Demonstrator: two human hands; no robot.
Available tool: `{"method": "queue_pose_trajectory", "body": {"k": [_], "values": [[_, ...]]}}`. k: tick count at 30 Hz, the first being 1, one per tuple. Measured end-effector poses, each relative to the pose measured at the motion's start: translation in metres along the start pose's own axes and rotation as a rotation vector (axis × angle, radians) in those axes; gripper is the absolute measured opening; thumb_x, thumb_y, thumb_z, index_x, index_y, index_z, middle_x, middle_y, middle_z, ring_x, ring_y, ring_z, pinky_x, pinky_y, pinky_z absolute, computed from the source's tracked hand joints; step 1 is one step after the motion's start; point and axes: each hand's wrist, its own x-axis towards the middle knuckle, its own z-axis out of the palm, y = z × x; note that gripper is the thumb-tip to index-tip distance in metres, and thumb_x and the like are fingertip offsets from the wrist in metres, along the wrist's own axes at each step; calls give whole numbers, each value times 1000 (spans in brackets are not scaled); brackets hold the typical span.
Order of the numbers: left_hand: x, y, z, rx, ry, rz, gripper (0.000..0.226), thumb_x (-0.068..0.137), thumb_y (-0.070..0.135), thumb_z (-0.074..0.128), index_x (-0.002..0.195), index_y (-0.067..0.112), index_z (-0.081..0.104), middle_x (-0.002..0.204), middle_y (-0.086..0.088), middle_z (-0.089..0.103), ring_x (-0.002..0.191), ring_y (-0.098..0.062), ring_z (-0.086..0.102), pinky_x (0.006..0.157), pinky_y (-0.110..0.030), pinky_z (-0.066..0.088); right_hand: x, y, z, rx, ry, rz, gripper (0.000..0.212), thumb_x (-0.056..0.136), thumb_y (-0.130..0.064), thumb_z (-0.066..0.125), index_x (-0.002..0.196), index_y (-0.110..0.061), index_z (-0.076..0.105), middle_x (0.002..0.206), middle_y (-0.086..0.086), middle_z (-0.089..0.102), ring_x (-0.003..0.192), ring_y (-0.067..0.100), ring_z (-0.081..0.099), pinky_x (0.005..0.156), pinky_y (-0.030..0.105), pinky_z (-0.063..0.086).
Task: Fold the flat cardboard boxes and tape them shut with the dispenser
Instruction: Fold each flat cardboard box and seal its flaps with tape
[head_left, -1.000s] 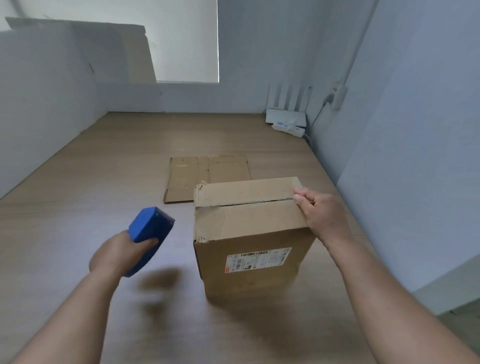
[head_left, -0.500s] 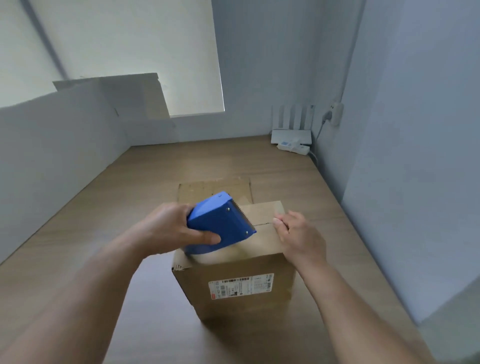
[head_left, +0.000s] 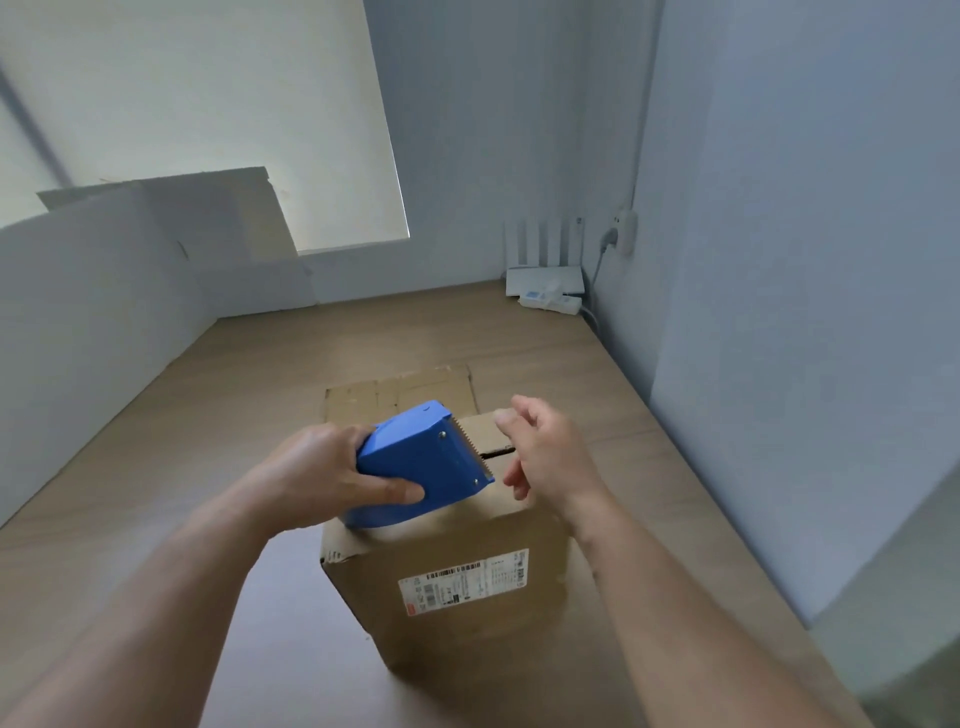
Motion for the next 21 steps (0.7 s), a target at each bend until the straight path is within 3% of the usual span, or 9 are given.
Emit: {"method": "queue_pose_trajectory", "body": {"k": [2,4,6,9,10,13,18,21], "values": [[1,-3,-2,-19,-7,20,26,73,46,78,84,37,56,85,11,66,78,-7,61,65,-20,47,5,-3,3,119,-145,87,19,96,-25,49,103,-10,60,103,14,65,42,10,48,41,24,37],[3,-6,-4,-40,-31,37,26,73,46,77,85,36,57,85,13,65,78,-6,61,63,-16,46,10,-1,3,194,-197,87,13,95,-20,53,101,-13,61,93,6,69,42,10,46,42,23,32],[5,-10,-7,-79,-64,34,31,67,53,77,86,36,58,84,15,66,78,-5,62,62,-14,48,13,3,2,222,-192,62,10,91,-16,59,97,-9,64,78,2,69,44,9,47,42,21,31],[8,-13,-12,-133,-89,49,57,43,75,68,85,36,60,76,18,67,75,0,63,59,-13,50,11,5,1,247,-172,-8,9,90,-12,61,81,-10,62,70,3,64,45,9,47,39,20,33],[10,-13,-12,-122,-93,57,53,48,72,70,85,36,61,76,17,68,75,-2,63,60,-15,51,10,6,1,266,-154,-30,11,90,-11,60,80,-9,61,68,2,63,45,8,47,38,20,33],[19,-8,-12,-51,-101,62,31,71,55,74,89,33,62,83,12,68,78,-7,65,71,-25,54,5,6,3,261,-17,-72,15,90,-12,61,76,-8,62,54,-4,59,41,7,43,38,18,33],[37,10,-10,63,-129,35,43,71,64,70,94,28,63,88,6,69,81,-11,66,78,-32,57,8,16,12,-246,362,-168,23,88,-23,62,66,-17,60,59,-6,56,55,8,45,53,25,38],[43,16,-14,59,-149,12,43,70,64,71,89,26,65,84,5,70,77,-11,67,69,-28,54,13,23,11,-294,519,-104,26,88,-20,58,63,-13,53,60,-1,53,60,16,46,54,31,35]]}}
